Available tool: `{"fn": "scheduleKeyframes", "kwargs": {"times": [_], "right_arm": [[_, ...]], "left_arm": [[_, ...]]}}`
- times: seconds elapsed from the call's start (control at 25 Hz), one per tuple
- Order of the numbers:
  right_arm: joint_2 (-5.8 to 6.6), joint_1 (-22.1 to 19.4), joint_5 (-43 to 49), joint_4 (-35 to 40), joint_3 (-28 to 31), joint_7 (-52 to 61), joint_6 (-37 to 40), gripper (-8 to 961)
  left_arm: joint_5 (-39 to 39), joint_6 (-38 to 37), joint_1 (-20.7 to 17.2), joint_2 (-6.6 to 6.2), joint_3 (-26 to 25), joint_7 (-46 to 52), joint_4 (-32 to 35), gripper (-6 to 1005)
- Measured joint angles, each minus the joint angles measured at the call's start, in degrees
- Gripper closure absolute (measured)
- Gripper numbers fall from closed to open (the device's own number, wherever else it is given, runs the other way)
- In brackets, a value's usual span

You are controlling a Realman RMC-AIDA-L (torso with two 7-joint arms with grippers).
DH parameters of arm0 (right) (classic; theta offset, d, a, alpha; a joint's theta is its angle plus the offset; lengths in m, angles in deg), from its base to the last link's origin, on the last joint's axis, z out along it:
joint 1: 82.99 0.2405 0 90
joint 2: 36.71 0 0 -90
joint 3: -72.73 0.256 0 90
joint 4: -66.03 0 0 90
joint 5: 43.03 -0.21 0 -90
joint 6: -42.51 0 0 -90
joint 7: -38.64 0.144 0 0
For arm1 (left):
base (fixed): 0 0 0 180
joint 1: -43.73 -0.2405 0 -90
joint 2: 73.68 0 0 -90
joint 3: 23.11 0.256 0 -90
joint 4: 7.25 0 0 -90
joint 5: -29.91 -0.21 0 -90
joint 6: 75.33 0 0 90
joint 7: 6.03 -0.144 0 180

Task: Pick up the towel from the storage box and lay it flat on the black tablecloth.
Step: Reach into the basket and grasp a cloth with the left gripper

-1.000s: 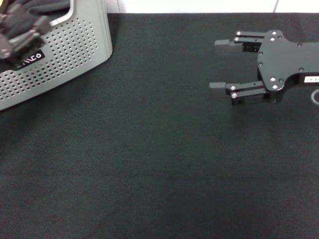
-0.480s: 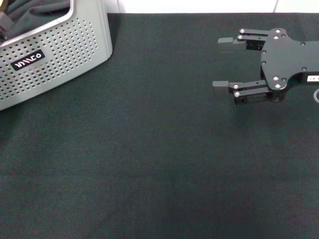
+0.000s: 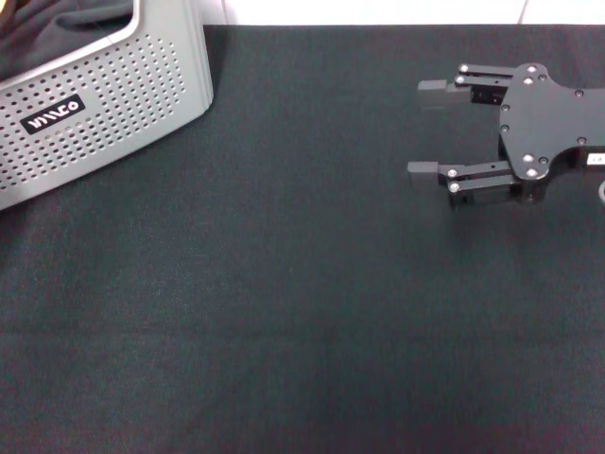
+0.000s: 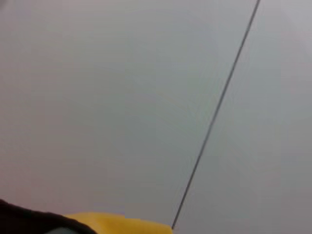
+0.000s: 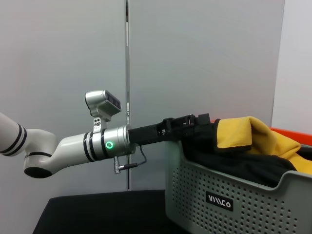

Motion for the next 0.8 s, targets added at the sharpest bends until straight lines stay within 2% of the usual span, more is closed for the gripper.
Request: {"fn": "scheduleKeyframes", "kwargs": {"times": [0.44,0.6,0.8], "right_arm": [[0.00,-0.71,-0.43,0.00,-0.01,-0.43,0.31,131],[0.09,-1.11,-1.31,0.00,0.00,-0.56,0.32,131],[0.06,-1.32,-1.47,0.00,0.00,-1.09,0.37,131]], "left_arm": [[1.16,-2.39,0.30,0.01,1.38,7.83,0.52,147],[1.40,-4.87,0.13,0.07,2.49,11.22,2.43,147],[1.39,-4.53,0.14,0.24,4.32,12.30,4.84,147]]}}
